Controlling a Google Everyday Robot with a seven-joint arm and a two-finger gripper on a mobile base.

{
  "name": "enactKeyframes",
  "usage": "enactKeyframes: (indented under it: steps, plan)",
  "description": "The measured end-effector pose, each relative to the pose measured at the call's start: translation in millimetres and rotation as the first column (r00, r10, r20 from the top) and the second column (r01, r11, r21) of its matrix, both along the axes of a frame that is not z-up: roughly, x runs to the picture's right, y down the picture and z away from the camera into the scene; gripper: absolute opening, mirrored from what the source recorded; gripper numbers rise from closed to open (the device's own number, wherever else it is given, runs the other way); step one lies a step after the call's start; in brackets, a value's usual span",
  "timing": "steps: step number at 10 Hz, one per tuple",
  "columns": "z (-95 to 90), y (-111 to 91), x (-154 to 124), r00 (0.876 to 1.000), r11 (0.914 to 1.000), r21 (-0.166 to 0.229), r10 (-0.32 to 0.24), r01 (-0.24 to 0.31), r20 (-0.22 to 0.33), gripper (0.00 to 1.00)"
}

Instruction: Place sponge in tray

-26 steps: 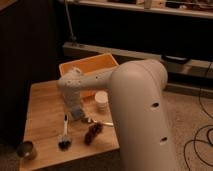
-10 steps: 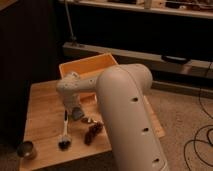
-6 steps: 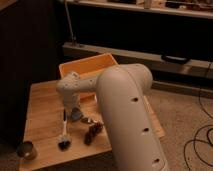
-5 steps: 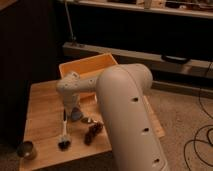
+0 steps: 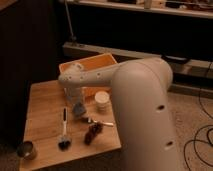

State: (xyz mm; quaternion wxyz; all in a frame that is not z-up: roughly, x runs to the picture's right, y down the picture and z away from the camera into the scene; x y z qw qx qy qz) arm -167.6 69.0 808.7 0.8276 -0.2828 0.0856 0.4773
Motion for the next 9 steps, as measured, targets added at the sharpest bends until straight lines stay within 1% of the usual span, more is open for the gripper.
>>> enactKeyframes:
  steps: [1,2,3,4,5,6,7,8,9]
  plan:
    - [-15.4,-12.8,7.4,1.0,0.9999,0.009,0.013,-0.013,-0.008,0.0]
    - [-32.9,-29.8,15.6,0.999,0.9993,0.022,0.031,-0.031,-0.014,0.0]
    - [-48.7,-48.9,21.9,0.999,0.9983,0.039,0.043,-0.043,-0.009,0.0]
    - [-63.0,-74.2,29.1,0.998,0.9967,0.058,0.057,-0.057,0.001,0.0]
    - [-67.4,-97.0,36.5,0.998,0.9949,0.074,0.069,-0.069,0.008,0.0]
    - [-65.5,-123.0,45.0,0.996,0.992,0.091,0.086,-0.088,0.016,0.0]
    - [-57.3,-145.3,53.9,0.994,0.9889,0.104,0.105,-0.106,0.018,0.0]
    - [-44.9,-166.7,61.8,0.99,0.9834,0.115,0.138,-0.14,0.029,0.0]
    - [-32.2,-181.2,68.5,0.985,0.9769,0.125,0.17,-0.173,0.037,0.0]
